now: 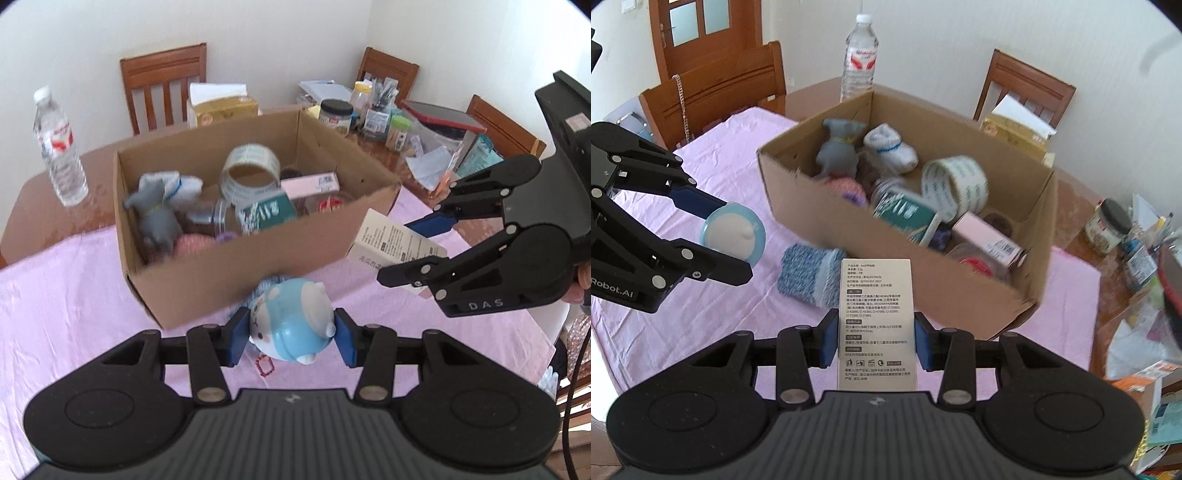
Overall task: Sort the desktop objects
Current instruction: 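Carry the figure and cream box into the cardboard box and open both tools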
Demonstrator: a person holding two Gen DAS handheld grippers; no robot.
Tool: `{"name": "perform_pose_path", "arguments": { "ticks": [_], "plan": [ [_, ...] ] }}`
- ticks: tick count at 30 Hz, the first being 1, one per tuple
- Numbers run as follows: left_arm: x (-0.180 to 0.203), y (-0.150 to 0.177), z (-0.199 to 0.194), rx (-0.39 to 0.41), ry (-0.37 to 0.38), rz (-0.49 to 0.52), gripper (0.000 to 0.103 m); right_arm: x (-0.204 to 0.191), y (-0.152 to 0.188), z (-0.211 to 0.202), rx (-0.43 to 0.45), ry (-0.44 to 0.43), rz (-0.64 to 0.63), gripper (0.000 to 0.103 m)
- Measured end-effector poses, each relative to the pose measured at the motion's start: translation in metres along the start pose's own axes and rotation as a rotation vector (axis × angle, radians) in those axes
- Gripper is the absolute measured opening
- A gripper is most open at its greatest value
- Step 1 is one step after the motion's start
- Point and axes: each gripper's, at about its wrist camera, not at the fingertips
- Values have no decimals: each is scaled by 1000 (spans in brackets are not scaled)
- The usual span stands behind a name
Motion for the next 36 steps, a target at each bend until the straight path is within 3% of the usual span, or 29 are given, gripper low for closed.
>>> {"name": "perform_pose_path", "arguments": {
  "ticks": [15, 31, 33, 35, 36],
  "plan": [
    [-23, -68, 5, 59, -26, 82, 47, 25, -54, -8, 70, 42, 22, 46],
    [-64, -100, 36, 61, -62, 78, 49, 43, -90, 17, 62, 58, 25, 46],
    [-69, -101, 42, 50, -73, 71, 56, 45, -93, 21, 56, 60, 21, 46],
    [-74, -101, 47, 43, -69, 56, 80, 47, -96, 26, 48, 64, 20, 46],
    [-76, -101, 48, 49, -70, 49, 83, 49, -98, 29, 44, 65, 20, 46]
  ]
}}
Point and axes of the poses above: each gripper's, at about its wrist camera, not at the fingertips, and z roughly the way its jaws point, x to its right, y to its underside, and after that the axes turned 14 degrees about z, right-handed
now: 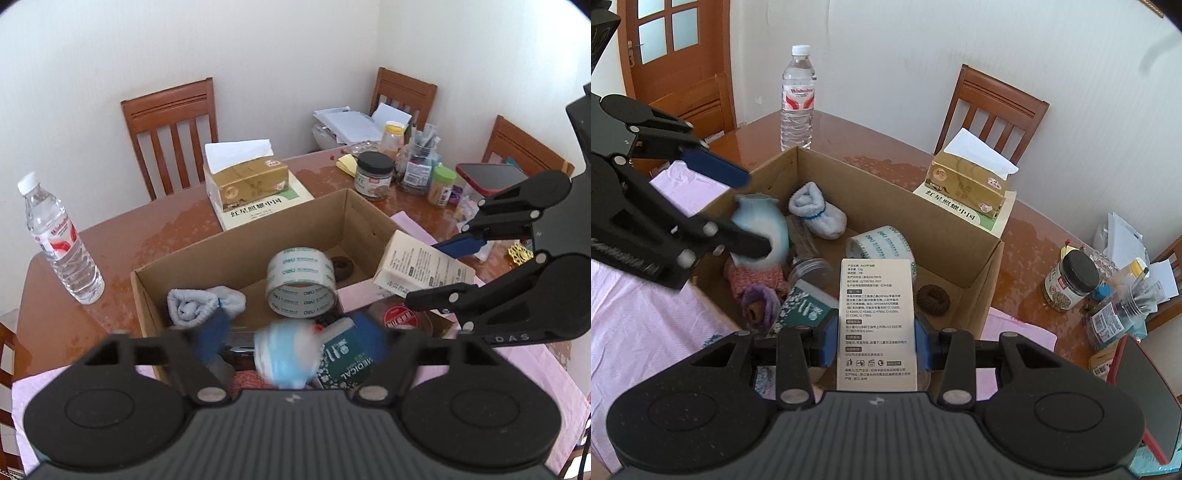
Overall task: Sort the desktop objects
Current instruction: 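Carry the figure and cream box into the cardboard box and open both tools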
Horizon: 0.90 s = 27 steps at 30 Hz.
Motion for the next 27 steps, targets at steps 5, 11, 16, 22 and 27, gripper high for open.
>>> {"name": "perform_pose_path", "arguments": {
  "ticks": [5, 11, 16, 22, 27],
  "plan": [
    [-5, 4, 7, -25, 15, -19, 87, 8, -9, 14, -20, 10, 3, 46],
    [-1, 10, 10, -50, 40, 2, 87, 21, -18, 27, -28, 19, 32, 46],
    [7, 14, 10, -50, 49, 38, 87, 28, -29, 39, -35, 34, 62, 46],
    [13, 18, 8, -53, 60, 46, 88, 32, -42, 50, -21, 84, 78, 57],
    [13, 23, 7, -59, 62, 32, 88, 33, -43, 47, 37, 105, 103, 92]
  ]
}}
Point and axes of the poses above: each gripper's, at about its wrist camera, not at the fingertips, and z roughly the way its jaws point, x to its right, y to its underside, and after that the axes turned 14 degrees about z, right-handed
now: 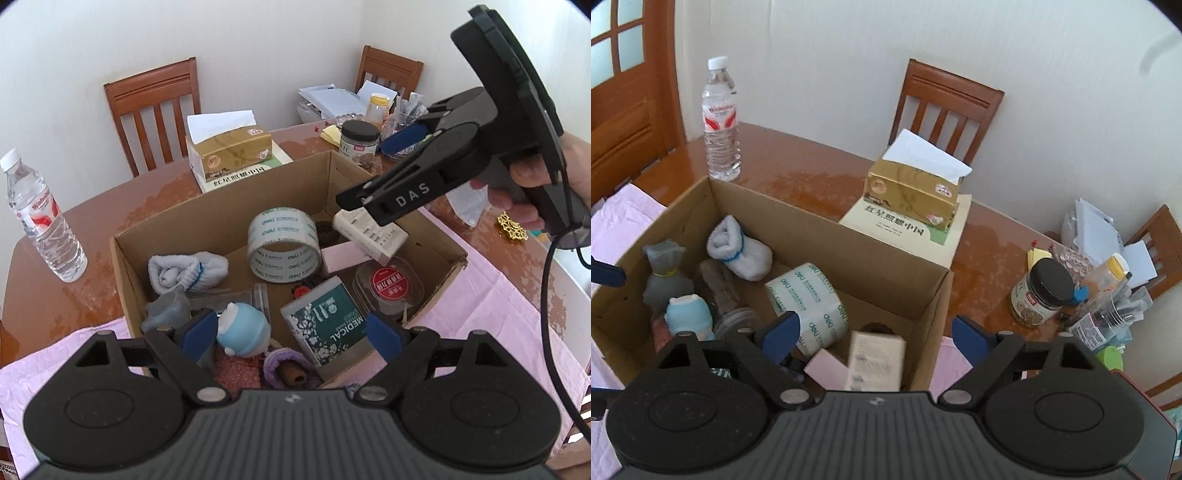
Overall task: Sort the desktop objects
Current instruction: 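Carry the figure and cream box into the cardboard box and open both tools, then move the left tool down to the blue knitted sock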
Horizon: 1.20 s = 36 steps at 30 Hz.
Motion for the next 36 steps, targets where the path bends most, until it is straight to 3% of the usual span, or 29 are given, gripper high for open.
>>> {"name": "perform_pose_path", "arguments": {
  "ticks": [6, 16, 22, 36],
  "plan": [
    [4, 4, -1, -12, 1, -1, 88, -3, 8, 0, -27, 21, -30, 93],
    [17, 17, -7, -24, 4, -17, 91, -1, 31, -12, -65, -13, 23, 102],
    [25, 29, -15, -26, 5, -41, 91, -5, 46, -26, -72, -43, 72, 103],
    [50, 58, -32, -18, -60, -134, 96, -21, 98, -68, -47, -89, 142, 103]
  ]
}}
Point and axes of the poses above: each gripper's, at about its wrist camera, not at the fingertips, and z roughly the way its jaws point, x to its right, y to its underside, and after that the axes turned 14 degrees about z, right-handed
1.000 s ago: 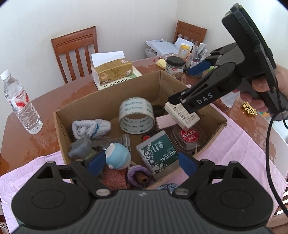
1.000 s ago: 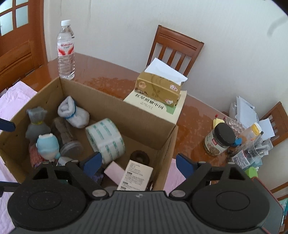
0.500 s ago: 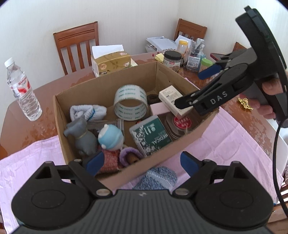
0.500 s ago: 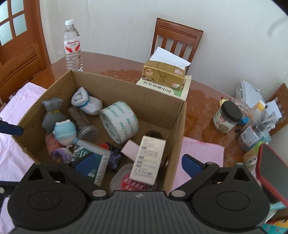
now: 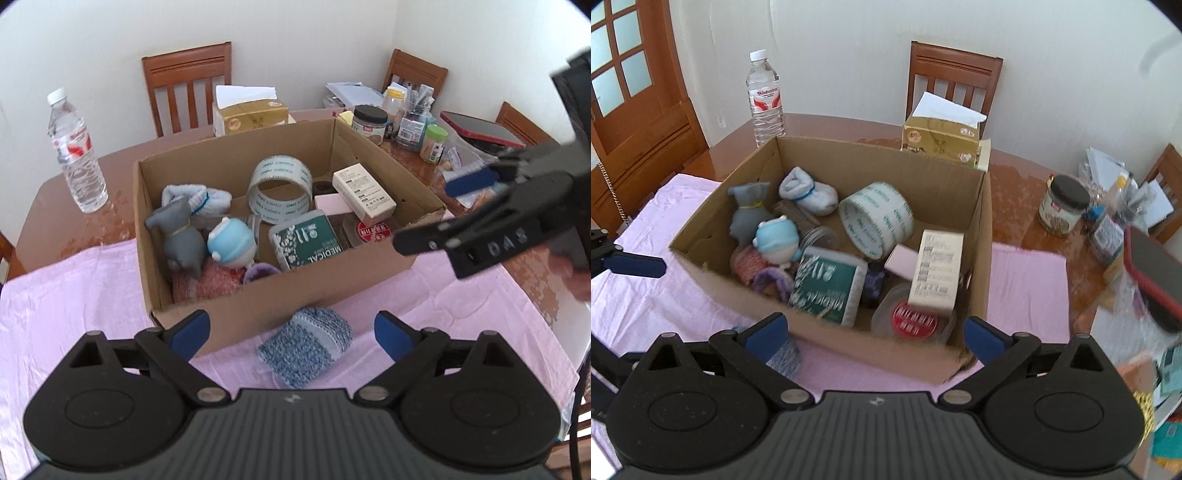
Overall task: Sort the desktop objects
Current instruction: 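Move the left tool down to the blue knitted sock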
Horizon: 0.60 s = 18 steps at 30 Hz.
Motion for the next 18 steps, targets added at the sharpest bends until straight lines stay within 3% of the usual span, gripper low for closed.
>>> {"name": "perform_pose_path", "arguments": {
  "ticks": [18],
  "plan": [
    [25, 30, 38, -30, -42, -123, 97, 32, 62, -20, -42, 47, 203, 103]
  ]
}}
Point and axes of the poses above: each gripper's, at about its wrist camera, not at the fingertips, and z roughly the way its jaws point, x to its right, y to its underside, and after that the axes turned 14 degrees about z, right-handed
